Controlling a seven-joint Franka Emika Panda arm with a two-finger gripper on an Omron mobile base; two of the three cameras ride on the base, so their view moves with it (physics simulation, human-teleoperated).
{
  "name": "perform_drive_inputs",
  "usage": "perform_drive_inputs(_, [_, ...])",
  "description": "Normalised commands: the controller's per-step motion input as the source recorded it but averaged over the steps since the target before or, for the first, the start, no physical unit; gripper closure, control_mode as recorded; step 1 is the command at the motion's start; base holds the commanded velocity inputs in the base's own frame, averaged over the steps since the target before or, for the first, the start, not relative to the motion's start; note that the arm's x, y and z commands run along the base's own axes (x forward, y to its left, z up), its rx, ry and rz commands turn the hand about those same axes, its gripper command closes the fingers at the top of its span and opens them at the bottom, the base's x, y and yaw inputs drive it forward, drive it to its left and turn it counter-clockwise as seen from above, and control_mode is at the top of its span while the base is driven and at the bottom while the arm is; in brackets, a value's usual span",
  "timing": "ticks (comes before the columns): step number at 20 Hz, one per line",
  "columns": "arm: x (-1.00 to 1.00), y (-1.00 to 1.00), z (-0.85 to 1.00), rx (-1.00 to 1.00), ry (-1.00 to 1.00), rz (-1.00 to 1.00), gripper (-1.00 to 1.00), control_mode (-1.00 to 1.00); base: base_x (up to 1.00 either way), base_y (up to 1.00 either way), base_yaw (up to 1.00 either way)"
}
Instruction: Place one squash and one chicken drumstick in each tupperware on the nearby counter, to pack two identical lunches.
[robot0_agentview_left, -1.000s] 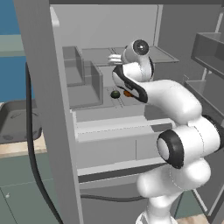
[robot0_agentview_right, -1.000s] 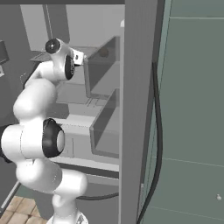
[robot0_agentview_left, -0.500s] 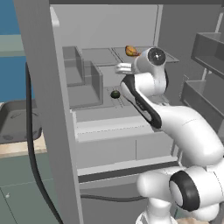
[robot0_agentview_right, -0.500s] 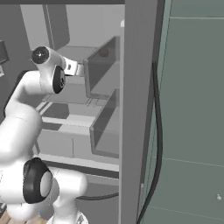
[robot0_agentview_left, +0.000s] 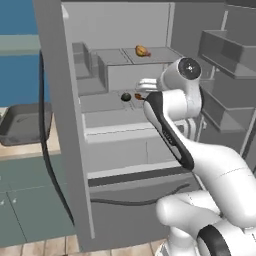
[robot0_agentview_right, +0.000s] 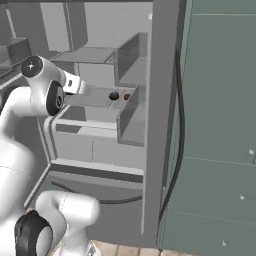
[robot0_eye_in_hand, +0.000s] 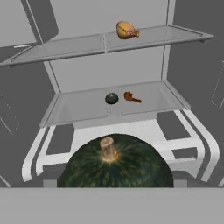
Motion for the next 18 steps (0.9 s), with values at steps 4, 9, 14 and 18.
perform_drive_inputs(4, [0.00, 0.00, 0.00, 0.00, 0.00, 0.00, 1.00, 1.00, -1.00, 0.00, -0.01])
perform_drive_inputs(9, [0.00, 0.00, 0.00, 0.00, 0.00, 0.00, 1.00, 1.00, -0.81, 0.19, 0.00])
perform_drive_inputs(14, [0.00, 0.00, 0.00, 0.00, 0.00, 0.00, 1.00, 1.00, -0.51, 0.56, 0.00])
perform_drive_inputs(18, [0.00, 0.00, 0.00, 0.00, 0.00, 0.00, 1.00, 1.00, -0.19, 0.79, 0.00])
